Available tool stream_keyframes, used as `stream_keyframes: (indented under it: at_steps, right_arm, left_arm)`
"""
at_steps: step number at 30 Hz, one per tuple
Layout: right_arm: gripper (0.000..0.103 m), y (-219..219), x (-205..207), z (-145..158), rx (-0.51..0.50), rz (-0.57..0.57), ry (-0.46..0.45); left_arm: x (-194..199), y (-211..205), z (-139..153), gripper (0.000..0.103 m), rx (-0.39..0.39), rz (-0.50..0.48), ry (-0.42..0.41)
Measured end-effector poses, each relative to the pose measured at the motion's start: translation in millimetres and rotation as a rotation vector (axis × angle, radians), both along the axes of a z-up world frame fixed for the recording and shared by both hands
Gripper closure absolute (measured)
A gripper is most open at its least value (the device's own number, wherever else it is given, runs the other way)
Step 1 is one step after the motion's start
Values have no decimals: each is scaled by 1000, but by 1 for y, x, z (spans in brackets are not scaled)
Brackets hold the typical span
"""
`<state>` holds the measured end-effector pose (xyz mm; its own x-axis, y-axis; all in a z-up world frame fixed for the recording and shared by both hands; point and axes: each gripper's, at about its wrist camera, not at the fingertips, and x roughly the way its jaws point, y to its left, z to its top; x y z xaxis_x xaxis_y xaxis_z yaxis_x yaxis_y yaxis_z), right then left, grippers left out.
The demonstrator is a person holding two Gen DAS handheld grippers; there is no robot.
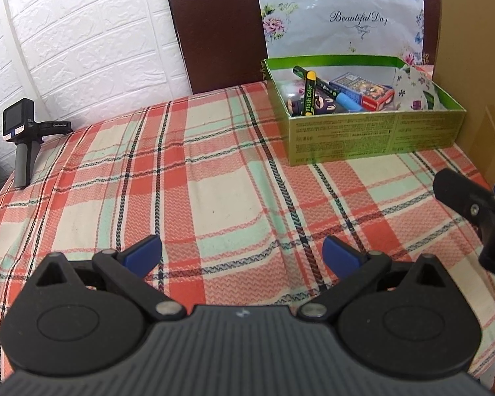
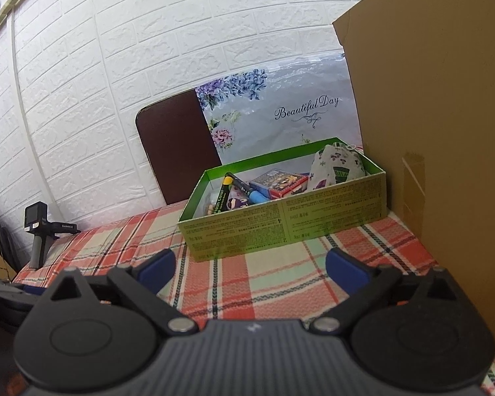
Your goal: Organize objects
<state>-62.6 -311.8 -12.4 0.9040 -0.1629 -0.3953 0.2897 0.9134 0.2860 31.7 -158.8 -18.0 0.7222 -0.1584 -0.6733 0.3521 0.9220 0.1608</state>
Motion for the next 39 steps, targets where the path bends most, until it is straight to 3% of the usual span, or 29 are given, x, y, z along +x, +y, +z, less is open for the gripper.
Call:
stream_keyframes:
  at_steps: [13, 39]
  right_arm:
    - [1, -2, 6, -4, 21, 6, 17]
    - [1, -5, 5, -9, 39, 1, 21]
  left_arm:
    - [4, -4, -6, 0, 33, -1, 12]
    - [2, -2, -4, 0, 27, 9, -10]
